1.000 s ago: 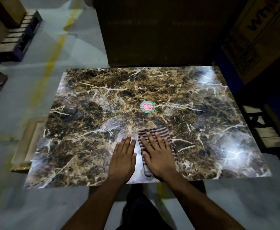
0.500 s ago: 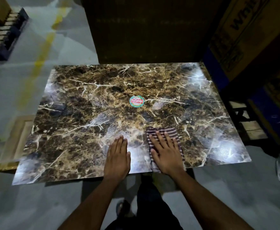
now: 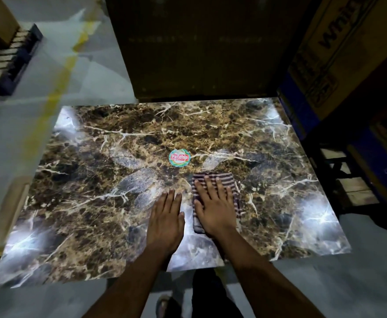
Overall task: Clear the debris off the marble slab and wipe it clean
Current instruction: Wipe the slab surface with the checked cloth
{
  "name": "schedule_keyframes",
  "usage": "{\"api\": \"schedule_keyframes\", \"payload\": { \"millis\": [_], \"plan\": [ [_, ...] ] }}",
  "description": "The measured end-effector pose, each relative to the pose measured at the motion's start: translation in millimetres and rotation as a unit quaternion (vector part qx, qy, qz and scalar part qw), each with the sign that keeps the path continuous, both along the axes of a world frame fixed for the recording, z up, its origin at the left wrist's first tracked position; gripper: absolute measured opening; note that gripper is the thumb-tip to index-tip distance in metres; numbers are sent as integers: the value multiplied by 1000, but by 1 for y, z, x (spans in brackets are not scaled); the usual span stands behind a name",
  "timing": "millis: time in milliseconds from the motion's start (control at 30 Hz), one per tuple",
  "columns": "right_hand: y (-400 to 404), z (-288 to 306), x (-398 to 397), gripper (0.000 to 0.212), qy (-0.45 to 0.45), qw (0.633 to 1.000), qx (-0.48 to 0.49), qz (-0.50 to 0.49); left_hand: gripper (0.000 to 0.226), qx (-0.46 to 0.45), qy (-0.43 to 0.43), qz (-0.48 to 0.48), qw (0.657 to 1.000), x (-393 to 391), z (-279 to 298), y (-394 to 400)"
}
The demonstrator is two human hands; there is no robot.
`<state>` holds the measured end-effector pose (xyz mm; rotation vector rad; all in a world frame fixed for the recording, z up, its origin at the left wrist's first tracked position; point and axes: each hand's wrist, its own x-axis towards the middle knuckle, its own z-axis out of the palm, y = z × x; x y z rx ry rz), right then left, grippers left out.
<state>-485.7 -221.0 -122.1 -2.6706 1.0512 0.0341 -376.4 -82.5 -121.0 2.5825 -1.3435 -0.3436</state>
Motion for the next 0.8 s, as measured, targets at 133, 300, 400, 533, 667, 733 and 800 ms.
{"api": "schedule_keyframes", "payload": {
  "millis": [133, 300, 400, 533, 667, 733, 800],
  "plan": [
    [-16, -3, -13, 59, 8, 995, -13, 99, 59, 7, -11, 5, 1000, 9, -1, -18],
    [-74, -3, 29, 61, 7, 1000, -2, 14, 55, 1, -7, 14, 1000, 27, -1, -43],
    [-73, -3, 52, 62, 4, 999, 4, 51, 56, 10, -16, 15, 1000, 39, -4, -60],
    [-91, -4, 32, 60, 3, 993, -16, 117, 57, 1, -11, 22, 1000, 56, -3, -82],
    [-116, 0, 81, 61, 11, 999, -3, 43, 57, -2, -2, 27, 1000, 73, -2, -103],
    [-118, 2, 100, 61, 2, 998, 14, 61, 55, 1, 1, 31, 1000, 82, -1, -117],
    [-125, 1, 96, 59, -1, 994, 13, 111, 51, 2, 6, 36, 999, 91, 0, -128]
  ]
}}
